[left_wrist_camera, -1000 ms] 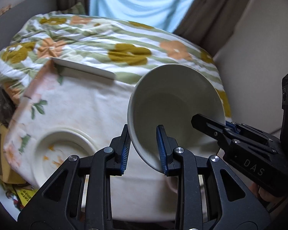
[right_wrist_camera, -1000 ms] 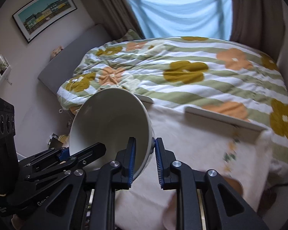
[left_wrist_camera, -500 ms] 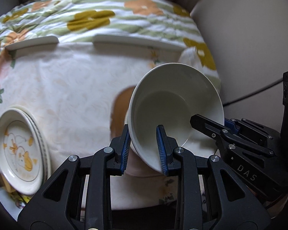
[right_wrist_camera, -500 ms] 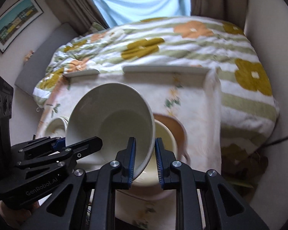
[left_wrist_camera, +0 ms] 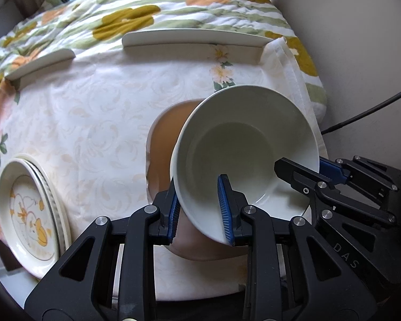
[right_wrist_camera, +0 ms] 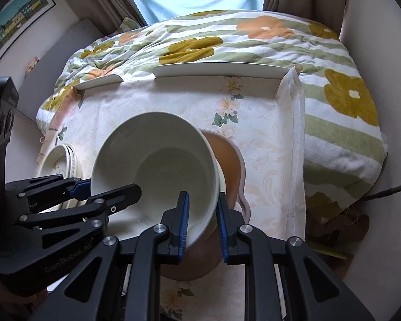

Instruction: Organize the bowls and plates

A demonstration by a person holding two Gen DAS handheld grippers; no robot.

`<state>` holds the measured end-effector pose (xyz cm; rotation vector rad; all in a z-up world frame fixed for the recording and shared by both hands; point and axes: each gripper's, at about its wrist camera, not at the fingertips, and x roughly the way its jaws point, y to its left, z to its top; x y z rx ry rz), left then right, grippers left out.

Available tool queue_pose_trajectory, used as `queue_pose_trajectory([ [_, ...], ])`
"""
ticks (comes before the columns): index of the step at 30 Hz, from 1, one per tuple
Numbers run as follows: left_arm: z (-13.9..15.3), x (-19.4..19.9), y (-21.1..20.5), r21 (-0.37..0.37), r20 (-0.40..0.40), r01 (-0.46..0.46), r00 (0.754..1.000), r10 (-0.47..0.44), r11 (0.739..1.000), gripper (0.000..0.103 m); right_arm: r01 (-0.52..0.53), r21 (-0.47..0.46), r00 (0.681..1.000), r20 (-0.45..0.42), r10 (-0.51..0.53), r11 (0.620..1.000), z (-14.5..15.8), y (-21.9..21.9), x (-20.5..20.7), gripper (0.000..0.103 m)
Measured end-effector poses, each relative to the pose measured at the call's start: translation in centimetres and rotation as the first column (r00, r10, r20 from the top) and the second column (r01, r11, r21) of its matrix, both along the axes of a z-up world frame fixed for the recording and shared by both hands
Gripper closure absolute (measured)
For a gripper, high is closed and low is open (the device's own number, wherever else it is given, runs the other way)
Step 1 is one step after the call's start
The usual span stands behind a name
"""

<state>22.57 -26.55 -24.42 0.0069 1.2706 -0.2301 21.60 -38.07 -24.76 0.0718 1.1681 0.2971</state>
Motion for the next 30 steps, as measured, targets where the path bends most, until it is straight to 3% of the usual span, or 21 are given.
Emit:
queue_pose_trajectory([
  [10,-0.2,-0.3,-1.5,0.14,0.062,0.044,0.997,-0.053,0.989,0.079,0.002,-0.003,1.0,0.011,-0.002,1.0,-0.4,-0.4,-0.1,0.085],
  [18,-0.5,-0.9,-1.8,0.202,0.076,0.059,0.994,-0.076,0.978,0.079,0.006,-0.005,1.0,0.012,-0.006,1.0,-0.4,-0.7,0.0,0.085],
  [30,-0.5,-1.0,-1.3,0.176,0.072,0.061,0.995,-0.074,0.983,0.079,0.014,-0.012,1.0,0.013,-0.014,1.0,-0.3,-0.4,-0.3,0.085],
])
